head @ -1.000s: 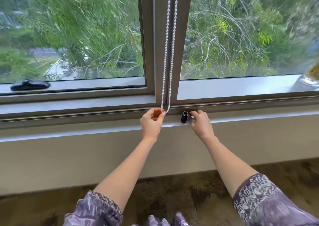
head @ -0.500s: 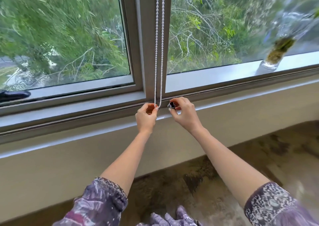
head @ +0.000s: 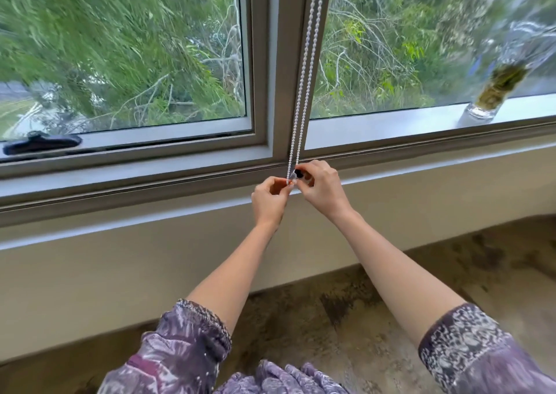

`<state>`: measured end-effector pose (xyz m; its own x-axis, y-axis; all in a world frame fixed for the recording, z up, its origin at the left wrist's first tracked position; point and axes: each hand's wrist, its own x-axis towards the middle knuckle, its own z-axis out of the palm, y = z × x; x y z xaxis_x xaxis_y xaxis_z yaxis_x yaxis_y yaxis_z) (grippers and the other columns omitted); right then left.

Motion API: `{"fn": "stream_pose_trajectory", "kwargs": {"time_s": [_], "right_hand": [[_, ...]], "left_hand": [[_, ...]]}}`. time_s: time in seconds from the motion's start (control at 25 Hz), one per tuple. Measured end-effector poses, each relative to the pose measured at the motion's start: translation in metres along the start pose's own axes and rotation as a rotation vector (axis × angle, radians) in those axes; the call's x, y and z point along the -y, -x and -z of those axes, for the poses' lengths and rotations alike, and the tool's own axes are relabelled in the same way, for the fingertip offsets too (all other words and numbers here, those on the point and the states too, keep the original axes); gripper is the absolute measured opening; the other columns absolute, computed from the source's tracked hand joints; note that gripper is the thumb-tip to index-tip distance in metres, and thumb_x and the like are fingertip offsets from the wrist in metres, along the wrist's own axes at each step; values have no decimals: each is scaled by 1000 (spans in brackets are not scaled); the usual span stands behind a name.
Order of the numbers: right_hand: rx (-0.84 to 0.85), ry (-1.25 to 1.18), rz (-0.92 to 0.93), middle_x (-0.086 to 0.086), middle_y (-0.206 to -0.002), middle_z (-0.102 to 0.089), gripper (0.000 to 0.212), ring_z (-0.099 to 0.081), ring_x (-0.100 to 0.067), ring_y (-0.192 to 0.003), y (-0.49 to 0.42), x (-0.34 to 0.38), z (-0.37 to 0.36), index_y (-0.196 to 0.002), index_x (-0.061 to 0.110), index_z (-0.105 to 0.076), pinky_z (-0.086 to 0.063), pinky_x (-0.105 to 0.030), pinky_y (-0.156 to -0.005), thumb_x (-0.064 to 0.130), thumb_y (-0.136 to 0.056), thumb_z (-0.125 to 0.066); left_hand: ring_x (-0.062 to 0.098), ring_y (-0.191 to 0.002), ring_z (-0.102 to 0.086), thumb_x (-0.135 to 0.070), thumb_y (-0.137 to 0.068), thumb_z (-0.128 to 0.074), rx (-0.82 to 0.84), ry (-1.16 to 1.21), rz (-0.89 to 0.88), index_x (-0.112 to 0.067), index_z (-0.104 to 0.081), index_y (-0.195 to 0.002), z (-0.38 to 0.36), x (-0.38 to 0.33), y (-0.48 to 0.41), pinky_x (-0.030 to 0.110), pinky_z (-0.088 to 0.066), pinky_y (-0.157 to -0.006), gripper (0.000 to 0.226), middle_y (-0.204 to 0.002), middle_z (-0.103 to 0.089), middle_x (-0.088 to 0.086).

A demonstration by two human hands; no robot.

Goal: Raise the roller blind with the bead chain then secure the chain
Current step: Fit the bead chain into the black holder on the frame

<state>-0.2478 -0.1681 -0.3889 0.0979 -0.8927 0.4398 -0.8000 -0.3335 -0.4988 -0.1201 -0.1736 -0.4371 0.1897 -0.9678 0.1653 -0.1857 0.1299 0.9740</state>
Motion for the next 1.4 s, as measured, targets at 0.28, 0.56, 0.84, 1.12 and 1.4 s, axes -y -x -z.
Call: {"fn": "stream_pose_trajectory", "kwargs": {"time_s": [0.28, 0.56, 0.84, 1.12, 1.4], "right_hand": [[24, -18, 30, -7, -95, -67, 26, -57, -24, -94, 4, 6, -8, -104, 10, -69, -46, -29, -83, 18, -79, -71], [63, 39, 0, -10, -98, -67, 28, -56, -27, -97, -4, 6, -14, -106, 7, -68, -43, -31, -86, 19, -81, -70], [143, 60, 13, -10, -98, -66, 28, -55, -27, -101, -10, 3, -21, -109, 8, -68, -42, -31, -87, 18, -82, -67], [128, 132, 45, -12, -109, -51, 23, -43, -25, -105, -11, -7, -27, -102, 10, -72, -35, -24, -92, 18, -80, -70], [92, 28, -64, -7, -94, -69, 22, -63, -25, -86, -3, -21, -16, -100, 8, -68, -51, -38, -82, 16, -80, -69]], "left_hand": [[12, -77, -67, -6, -81, -71, 7, 100, 35, -5, -68, -91, 4, -1, 3, 19, -53, -73, 10, -83, -71, 4], [4, -68, -64, -12, -79, -75, -29, 94, 24, -5, -68, -84, 5, 3, 3, 7, -49, -65, 11, -75, -69, 0], [8, -71, -66, -12, -77, -76, -13, 70, 64, -11, -66, -87, 11, 8, -3, 15, -51, -67, 14, -78, -71, 1], [10, -87, -70, -5, -76, -70, 94, -34, -27, -17, -68, -104, 14, 10, -7, 30, -58, -80, 30, -95, -74, -1], [9, -87, -70, -6, -77, -73, 144, -13, 39, -13, -68, -99, -5, 10, -12, 33, -58, -83, 24, -90, -73, -2]]}}
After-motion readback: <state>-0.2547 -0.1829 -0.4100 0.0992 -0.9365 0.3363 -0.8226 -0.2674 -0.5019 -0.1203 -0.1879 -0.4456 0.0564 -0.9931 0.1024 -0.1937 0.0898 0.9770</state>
